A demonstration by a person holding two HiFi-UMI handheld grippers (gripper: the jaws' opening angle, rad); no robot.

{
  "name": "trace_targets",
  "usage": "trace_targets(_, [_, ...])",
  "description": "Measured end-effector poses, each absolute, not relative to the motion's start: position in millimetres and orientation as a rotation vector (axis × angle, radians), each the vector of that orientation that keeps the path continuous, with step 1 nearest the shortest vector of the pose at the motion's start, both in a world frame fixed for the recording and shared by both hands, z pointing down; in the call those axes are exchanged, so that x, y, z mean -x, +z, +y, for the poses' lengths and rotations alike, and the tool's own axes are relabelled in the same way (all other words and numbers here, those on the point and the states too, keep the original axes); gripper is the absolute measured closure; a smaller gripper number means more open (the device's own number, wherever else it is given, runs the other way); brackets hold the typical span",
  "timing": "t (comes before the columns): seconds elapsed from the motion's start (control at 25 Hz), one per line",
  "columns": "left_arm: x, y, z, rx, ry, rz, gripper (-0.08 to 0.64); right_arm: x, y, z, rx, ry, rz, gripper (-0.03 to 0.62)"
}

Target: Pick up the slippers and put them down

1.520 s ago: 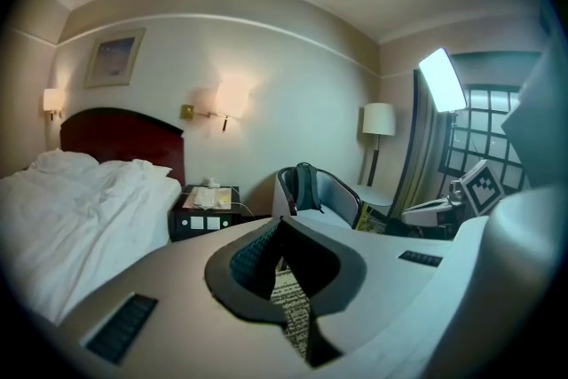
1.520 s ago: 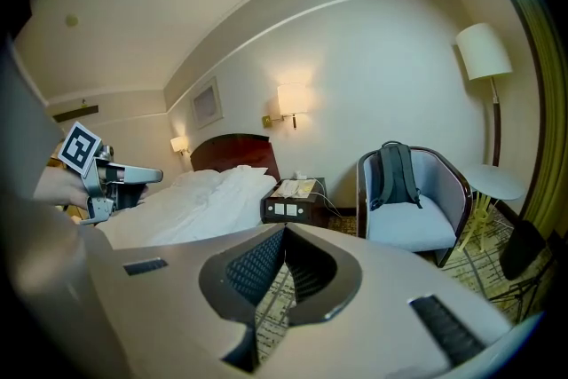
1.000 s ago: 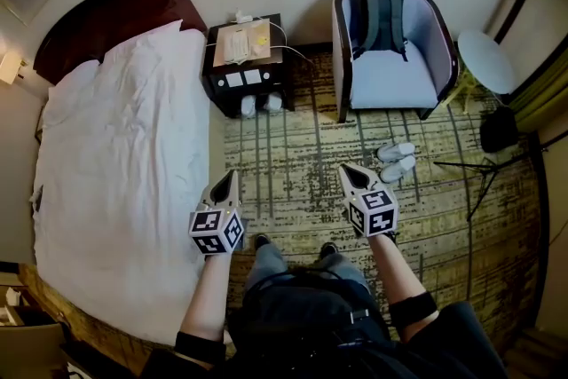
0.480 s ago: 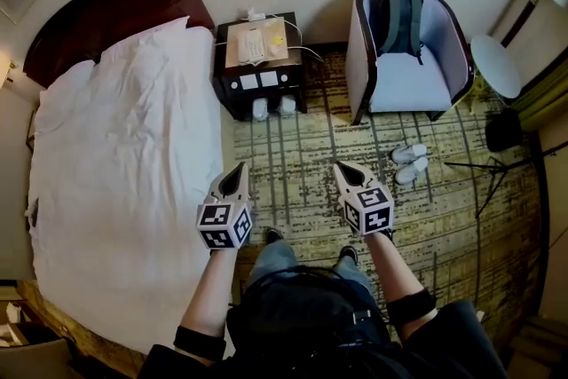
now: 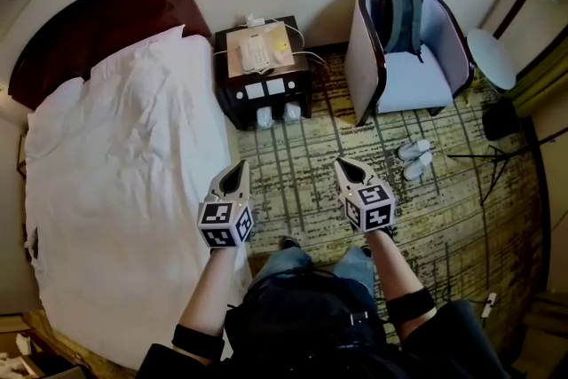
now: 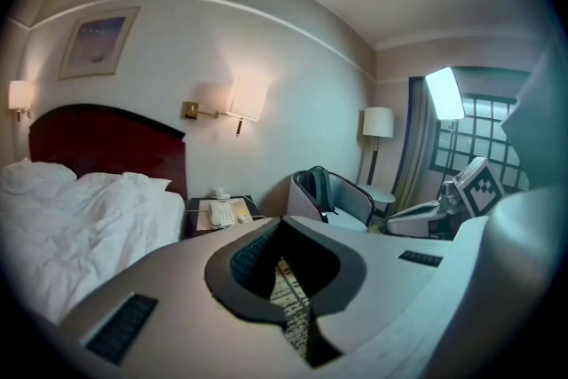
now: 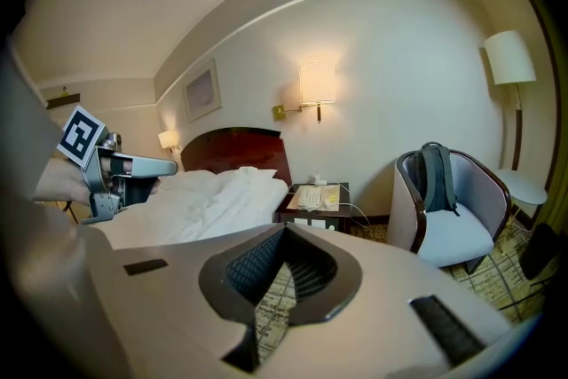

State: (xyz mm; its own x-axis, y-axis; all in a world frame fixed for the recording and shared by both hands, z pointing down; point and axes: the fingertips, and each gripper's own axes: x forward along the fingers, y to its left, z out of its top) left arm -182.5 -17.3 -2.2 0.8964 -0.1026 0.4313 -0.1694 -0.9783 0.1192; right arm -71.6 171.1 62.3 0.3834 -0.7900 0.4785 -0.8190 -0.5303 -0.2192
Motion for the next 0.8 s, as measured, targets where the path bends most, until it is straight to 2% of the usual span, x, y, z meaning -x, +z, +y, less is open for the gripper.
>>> trace_targets(0.44, [166.8,7.2,-50.5,-2.888,0.641,-0.184,0.56,59.3,60.6,128.0,-2.542,0.825,-1.487,0.588])
trace_targets(0.8, [119.6,22.4,-48.9,-2.868,0.686,-0.267,0.56,2.0,73.1,112.0,-2.475,0.837,-1.572,0.588])
